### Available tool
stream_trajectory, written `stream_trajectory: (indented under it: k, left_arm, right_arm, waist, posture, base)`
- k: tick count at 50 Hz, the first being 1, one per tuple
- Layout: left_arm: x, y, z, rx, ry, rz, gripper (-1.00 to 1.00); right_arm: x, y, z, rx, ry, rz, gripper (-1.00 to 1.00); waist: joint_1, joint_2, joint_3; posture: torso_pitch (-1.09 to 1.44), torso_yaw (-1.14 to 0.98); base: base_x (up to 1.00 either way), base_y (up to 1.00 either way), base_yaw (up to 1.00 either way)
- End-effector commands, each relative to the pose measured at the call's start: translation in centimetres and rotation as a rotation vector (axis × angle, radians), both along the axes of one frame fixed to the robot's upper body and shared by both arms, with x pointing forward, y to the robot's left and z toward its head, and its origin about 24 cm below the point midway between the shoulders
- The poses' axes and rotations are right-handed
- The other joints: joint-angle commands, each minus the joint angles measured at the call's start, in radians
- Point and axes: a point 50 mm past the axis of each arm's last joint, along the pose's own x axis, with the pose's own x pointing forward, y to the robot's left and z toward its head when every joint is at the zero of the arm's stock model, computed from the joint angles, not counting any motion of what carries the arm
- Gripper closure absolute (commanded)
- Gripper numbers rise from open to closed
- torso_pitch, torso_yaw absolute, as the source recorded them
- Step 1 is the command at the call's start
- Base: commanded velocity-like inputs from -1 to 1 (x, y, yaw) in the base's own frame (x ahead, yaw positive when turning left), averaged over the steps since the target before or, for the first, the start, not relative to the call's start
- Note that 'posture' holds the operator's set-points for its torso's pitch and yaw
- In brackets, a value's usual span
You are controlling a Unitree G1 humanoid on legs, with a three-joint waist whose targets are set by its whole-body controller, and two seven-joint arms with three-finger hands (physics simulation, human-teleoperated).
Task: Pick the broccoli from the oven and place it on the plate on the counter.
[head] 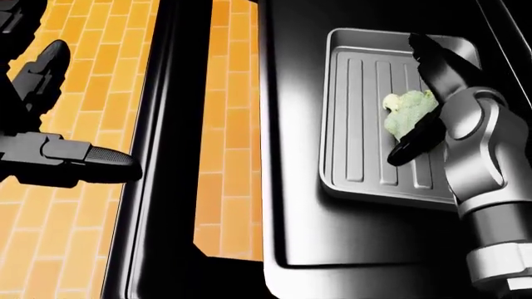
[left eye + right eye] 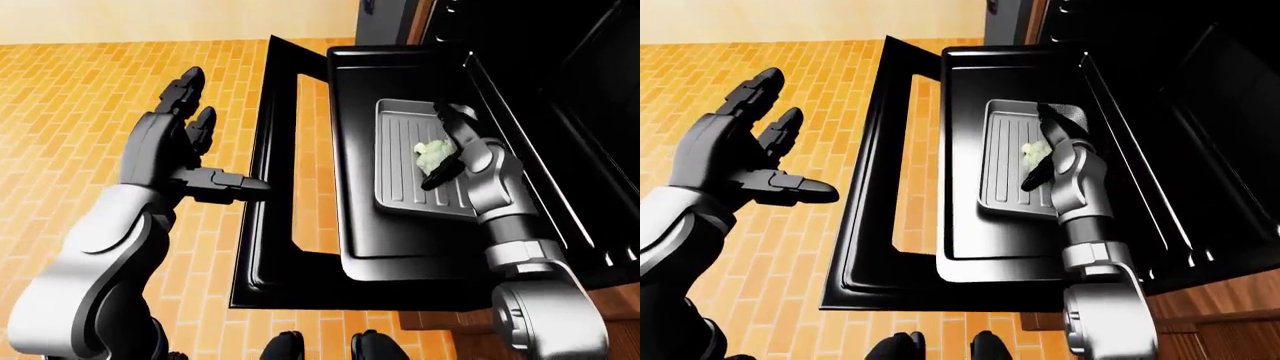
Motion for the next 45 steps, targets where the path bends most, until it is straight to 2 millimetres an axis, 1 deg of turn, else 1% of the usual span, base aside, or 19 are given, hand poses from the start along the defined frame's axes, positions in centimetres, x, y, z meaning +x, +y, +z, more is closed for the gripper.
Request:
stream_trajectory:
  k: [1,10,13,14,21,26,28,29,32,38,42,44,45]
  left_arm:
    - [-0.5,0.1,1.3,0.007,-0.082,0.004,-1.00]
    - [-0.5,0.0,1.3,0.008,-0.086,0.002,-1.00]
    - [-0.5,0.0,1.1,0.011,-0.086,-0.001,-1.00]
    - [-0.4,-0.1,1.1,0.011,-0.084,-0.002,-1.00]
    - [-0.4,-0.3,1.2,0.012,-0.090,-0.006,-1.00]
    - [-0.4,-0.4,1.3,0.014,-0.091,-0.009,-1.00]
    - [-0.3,-0.4,1.3,0.015,-0.091,-0.010,-1.00]
    - [-0.3,-0.5,1.3,0.016,-0.092,-0.011,-1.00]
    - [-0.4,-0.5,1.4,0.020,-0.096,-0.013,-1.00]
    - [-0.5,-0.6,1.6,0.032,-0.117,-0.025,-1.00]
    - [-0.6,-0.4,1.4,0.034,-0.117,-0.023,-1.00]
    - [-0.6,-0.4,1.4,0.033,-0.117,-0.023,-1.00]
    - [-0.6,-0.3,1.4,0.033,-0.117,-0.023,-1.00]
  right_arm:
    - [0.3,0.1,2.5,-0.024,-0.100,0.005,-0.80]
    - [0.6,-0.2,1.4,-0.069,-0.082,-0.008,-0.76]
    - [0.6,-0.3,0.8,-0.087,-0.069,-0.015,-0.80]
    - [0.6,-0.3,0.9,-0.092,-0.071,-0.017,-0.80]
    - [0.8,-0.7,0.3,-0.111,-0.059,-0.038,-0.73]
    - [0.9,-0.9,0.1,-0.133,-0.053,-0.048,-0.69]
    - [0.9,-0.8,0.0,-0.136,-0.052,-0.050,-0.65]
    - [1.0,-0.8,-0.1,-0.137,-0.051,-0.051,-0.60]
    - [1.2,-0.6,-0.3,-0.145,-0.048,-0.050,-0.53]
    - [1.4,-0.3,-0.5,-0.160,-0.046,-0.048,-0.48]
    - [1.5,0.0,-1.0,-0.179,-0.040,-0.043,-0.25]
    - [1.5,0.0,-1.2,-0.187,-0.038,-0.044,-0.21]
    - [1.5,0.1,-1.4,-0.194,-0.037,-0.043,-0.13]
  waist:
    - [0.001,-0.002,-0.038]
    - [0.003,-0.002,-0.021]
    - [0.004,-0.003,-0.017]
    - [0.004,-0.003,-0.015]
    - [0.007,-0.004,-0.008]
    - [0.008,-0.005,-0.008]
    - [0.009,-0.005,-0.008]
    - [0.009,-0.005,-0.008]
    - [0.009,-0.005,-0.008]
    - [0.011,-0.004,-0.011]
    - [0.014,-0.003,-0.016]
    - [0.015,-0.002,-0.019]
    - [0.016,-0.002,-0.020]
  posture:
    - [0.72,0.00]
    - [0.81,0.00]
    - [0.84,0.00]
    - [0.85,0.00]
    - [0.92,0.00]
    - [0.97,0.00]
    - [0.99,0.00]
    - [1.00,0.00]
    - [1.03,0.00]
    - [1.09,0.00]
    - [1.13,0.00]
    - [1.15,0.00]
    - [1.16,0.00]
  base:
    - [0.00,0.00,0.00]
    - [0.00,0.00,0.00]
    - [0.00,0.00,0.00]
    - [0.00,0.00,0.00]
    - [0.00,0.00,0.00]
    - [0.00,0.00,0.00]
    - [0.00,0.00,0.00]
    - [0.00,0.00,0.00]
    - [0.00,0.00,0.00]
    - [0.00,0.00,0.00]
    - [0.00,0.00,0.00]
    - [0.00,0.00,0.00]
    - [0.00,0.00,0.00]
